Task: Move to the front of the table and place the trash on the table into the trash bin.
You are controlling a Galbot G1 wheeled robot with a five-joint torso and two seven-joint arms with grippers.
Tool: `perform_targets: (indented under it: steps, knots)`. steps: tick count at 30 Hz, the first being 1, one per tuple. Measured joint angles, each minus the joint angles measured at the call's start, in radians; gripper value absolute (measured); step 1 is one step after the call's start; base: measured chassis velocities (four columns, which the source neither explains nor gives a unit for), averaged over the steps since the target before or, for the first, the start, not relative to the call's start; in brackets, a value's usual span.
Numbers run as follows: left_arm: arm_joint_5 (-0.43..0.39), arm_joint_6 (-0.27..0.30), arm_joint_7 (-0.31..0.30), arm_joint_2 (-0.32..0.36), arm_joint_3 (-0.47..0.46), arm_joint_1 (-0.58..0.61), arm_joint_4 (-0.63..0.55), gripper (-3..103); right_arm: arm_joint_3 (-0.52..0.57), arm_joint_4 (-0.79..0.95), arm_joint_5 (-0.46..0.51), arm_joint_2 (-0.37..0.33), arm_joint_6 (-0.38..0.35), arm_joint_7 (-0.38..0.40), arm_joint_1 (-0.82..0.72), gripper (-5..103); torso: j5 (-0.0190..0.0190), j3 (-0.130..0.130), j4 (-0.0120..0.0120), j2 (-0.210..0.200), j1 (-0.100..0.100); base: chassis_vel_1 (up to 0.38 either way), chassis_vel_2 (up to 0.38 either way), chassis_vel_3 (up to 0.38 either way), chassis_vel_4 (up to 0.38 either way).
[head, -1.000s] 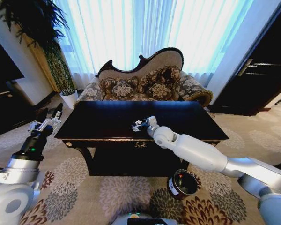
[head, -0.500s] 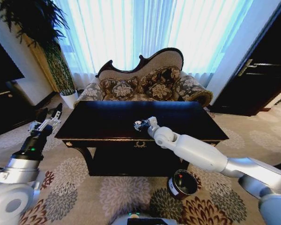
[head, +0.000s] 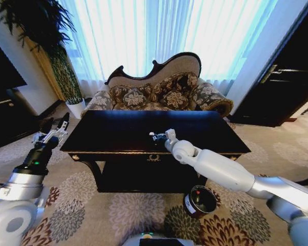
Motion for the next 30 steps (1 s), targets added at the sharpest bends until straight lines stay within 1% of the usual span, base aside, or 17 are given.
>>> perform_targets:
  steps: [4, 5, 7, 10, 11, 13, 14, 15, 16, 18, 19, 22, 23, 27, 28, 29, 30]
  knots:
    - [-0.004, 0.0, 0.0, -0.001, -0.005, 0.004, -0.003, 100, 0.112, 0.077, 0.043, -0.044, 0.026, -0.053, -0.085, 0, 0.0, 0.0, 0.0003, 0.0, 0.0, 0.0, 0.0, 0.0, 0.0]
    - [-0.004, 0.0, 0.0, -0.001, -0.005, 0.004, -0.003, 100, 0.112, 0.077, 0.043, -0.044, 0.026, -0.053, -0.085, 0, 0.0, 0.0, 0.0003, 0.0, 0.0, 0.0, 0.0, 0.0, 0.0]
    - [-0.009, -0.001, 0.0, -0.003, -0.007, 0.007, -0.005, 100, 0.192, 0.115, 0.05, -0.077, 0.029, -0.079, -0.165, 0, 0.0001, 0.0, 0.0001, 0.0, 0.0, 0.0, 0.0, 0.0, 0.0]
    - [-0.013, -0.001, 0.0, -0.008, -0.003, 0.006, -0.008, 100, 0.345, 0.175, 0.05, -0.135, 0.035, -0.105, -0.308, 0, 0.0002, 0.0, -0.0003, 0.0, 0.0, 0.0, 0.0, 0.0, 0.0]
    - [-0.013, -0.001, 0.0, -0.008, -0.003, 0.006, -0.008, 100, 0.345, 0.175, 0.05, -0.135, 0.035, -0.105, -0.308, 0, 0.0002, 0.0, -0.0003, 0.0, 0.0, 0.0, 0.0, 0.0, 0.0]
    - [-0.015, -0.001, 0.0, -0.011, 0.003, 0.005, -0.011, 100, 0.439, 0.223, 0.046, -0.165, 0.053, -0.117, -0.404, 0, 0.0004, 0.0, -0.0005, 0.0, 0.0, 0.0, 0.0, 0.0, 0.0]
    - [-0.015, -0.001, 0.0, -0.011, 0.003, 0.005, -0.011, 100, 0.439, 0.223, 0.046, -0.165, 0.053, -0.117, -0.404, 0, 0.0004, 0.0, -0.0005, 0.0, 0.0, 0.0, 0.0, 0.0, 0.0]
    - [-0.015, -0.001, 0.0, -0.012, 0.008, 0.002, -0.01, 100, 0.492, 0.249, 0.043, -0.173, 0.063, -0.118, -0.461, 0, 0.0, 0.0, -0.0001, 0.0, 0.0, 0.0, 0.0, 0.0, 0.0]
    - [-0.014, -0.001, 0.0, -0.014, 0.014, 0.001, -0.009, 100, 0.555, 0.274, 0.038, -0.175, 0.071, -0.121, -0.538, 0, -0.0002, 0.0, 0.0002, 0.0, 0.0, 0.0, 0.0, 0.0, 0.0]
    - [-0.012, -0.001, -0.001, -0.019, 0.023, 0.001, -0.012, 100, 0.642, 0.311, 0.031, -0.164, 0.075, -0.125, -0.655, 0, 0.0002, 0.0, -0.0003, 0.0, 0.0, 0.0, 0.0, 0.0, 0.0]
    - [-0.012, -0.001, -0.001, -0.019, 0.023, 0.001, -0.012, 100, 0.642, 0.311, 0.031, -0.164, 0.075, -0.125, -0.655, 0, 0.0002, 0.0, -0.0003, 0.0, 0.0, 0.0, 0.0, 0.0, 0.0]
    - [-0.013, -0.001, -0.001, -0.022, 0.025, 0.009, -0.016, 100, 0.778, 0.378, 0.025, -0.127, 0.082, -0.13, -0.804, 0, 0.0002, 0.0, 0.0001, 0.0, 0.0, 0.0, 0.0, 0.0, 0.0]
    - [-0.013, -0.001, -0.001, -0.022, 0.025, 0.009, -0.016, 100, 0.778, 0.378, 0.025, -0.127, 0.082, -0.13, -0.804, 0, 0.0002, 0.0, 0.0001, 0.0, 0.0, 0.0, 0.0, 0.0, 0.0]
    - [-0.041, -0.002, -0.002, -0.012, -0.001, 0.015, -0.016, 100, 0.964, 0.45, -0.002, -0.079, 0.134, -0.195, -1.008, 0, 0.0, 0.0, -0.0002, 0.0, 0.0, 0.0, 0.0, 0.0, 0.0]
    - [-0.049, -0.002, -0.003, -0.012, -0.006, 0.015, -0.016, 100, 0.999, 0.458, -0.014, -0.067, 0.152, -0.217, -1.052, 0, -0.0003, 0.0, -0.0001, 0.0, 0.0, 0.0, 0.0, 0.0, 0.0]
    - [-0.049, -0.002, -0.003, -0.012, -0.006, 0.015, -0.016, 100, 0.999, 0.458, -0.014, -0.067, 0.152, -0.217, -1.052, 0, -0.0003, 0.0, -0.0001, 0.0, 0.0, 0.0, 0.0, 0.0, 0.0]
    - [-0.055, -0.002, -0.003, -0.012, -0.009, 0.015, -0.017, 100, 1.026, 0.464, -0.021, -0.055, 0.166, -0.238, -1.089, 0, 0.0, 0.0, 0.0, 0.0, 0.0, 0.0, 0.0, 0.0, 0.0]
